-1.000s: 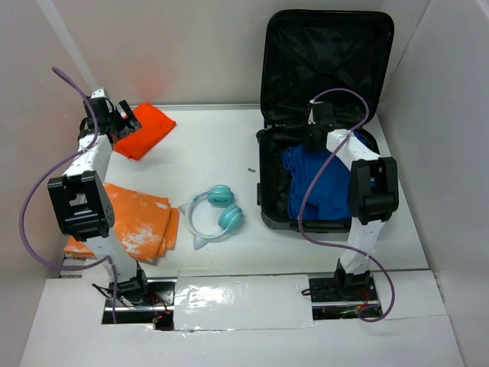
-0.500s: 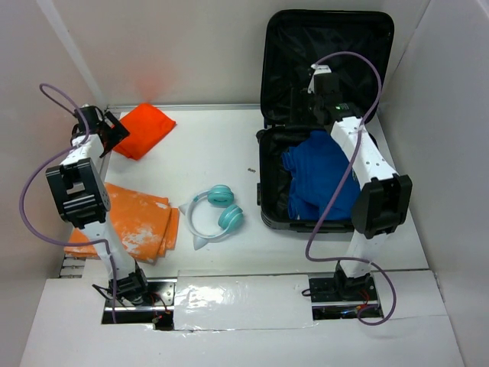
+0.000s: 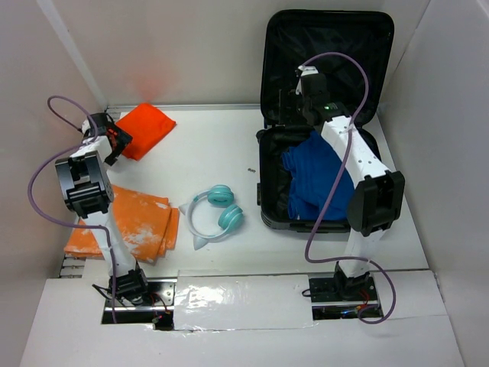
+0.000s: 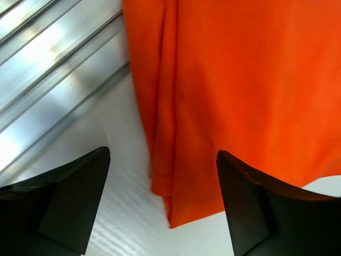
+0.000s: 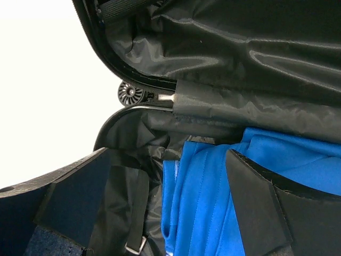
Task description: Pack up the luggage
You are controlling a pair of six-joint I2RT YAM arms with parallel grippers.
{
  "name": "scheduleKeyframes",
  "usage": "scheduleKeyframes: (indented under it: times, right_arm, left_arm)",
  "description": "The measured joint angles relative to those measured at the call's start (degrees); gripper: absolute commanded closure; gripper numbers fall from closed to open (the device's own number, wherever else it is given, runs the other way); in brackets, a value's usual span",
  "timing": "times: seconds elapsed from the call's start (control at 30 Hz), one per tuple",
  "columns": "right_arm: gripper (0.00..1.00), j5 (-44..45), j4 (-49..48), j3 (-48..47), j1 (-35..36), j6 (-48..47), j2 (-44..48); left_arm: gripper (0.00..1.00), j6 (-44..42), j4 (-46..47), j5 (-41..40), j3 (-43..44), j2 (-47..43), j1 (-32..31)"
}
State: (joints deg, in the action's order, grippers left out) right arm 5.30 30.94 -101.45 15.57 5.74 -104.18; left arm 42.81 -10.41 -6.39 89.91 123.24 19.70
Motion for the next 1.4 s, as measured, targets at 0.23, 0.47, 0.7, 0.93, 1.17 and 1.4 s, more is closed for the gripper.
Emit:
scheduleKeyframes:
  times: [0.23,0.47,0.7,0.93,1.17,1.4]
  right_arm:
    - [0.05,0.1,0.1,-1.9,0.4,0.2,-1.4]
    - [0.05,0.3,0.9,-5.8,0.5,0.4,-2.4]
    - [0.02,-1.5,0.8,-9.6,2.1,0.9,-3.1]
    - [0.01,-6.1,-0.5,-16.8,7.1,1.3,-9.1]
    - [0.01,-9.9,-1.2,-24.5,11.3,2.3,-21.0]
    - [0.01,-13.3,-1.2,-29.6,12.5,2.5,-28.4]
  left_arm:
    - [0.11,3.4,1.4,-2.3,2.8,1.9,-0.9]
    - [0.19,5.7,0.4,-5.0,9.8,6.9,-1.7]
    - [0.43,5.7,-1.4,-5.1,13.5,9.5,-2.3]
    - [0.61,-0.3,-2.2,1.6,15.2,10.7,-2.6]
    - [0.7,-13.7,-5.1,9.8,16.9,11.0,-4.6]
    - [0.78,-23.8,-6.0,16.1,9.1,5.8,-10.8]
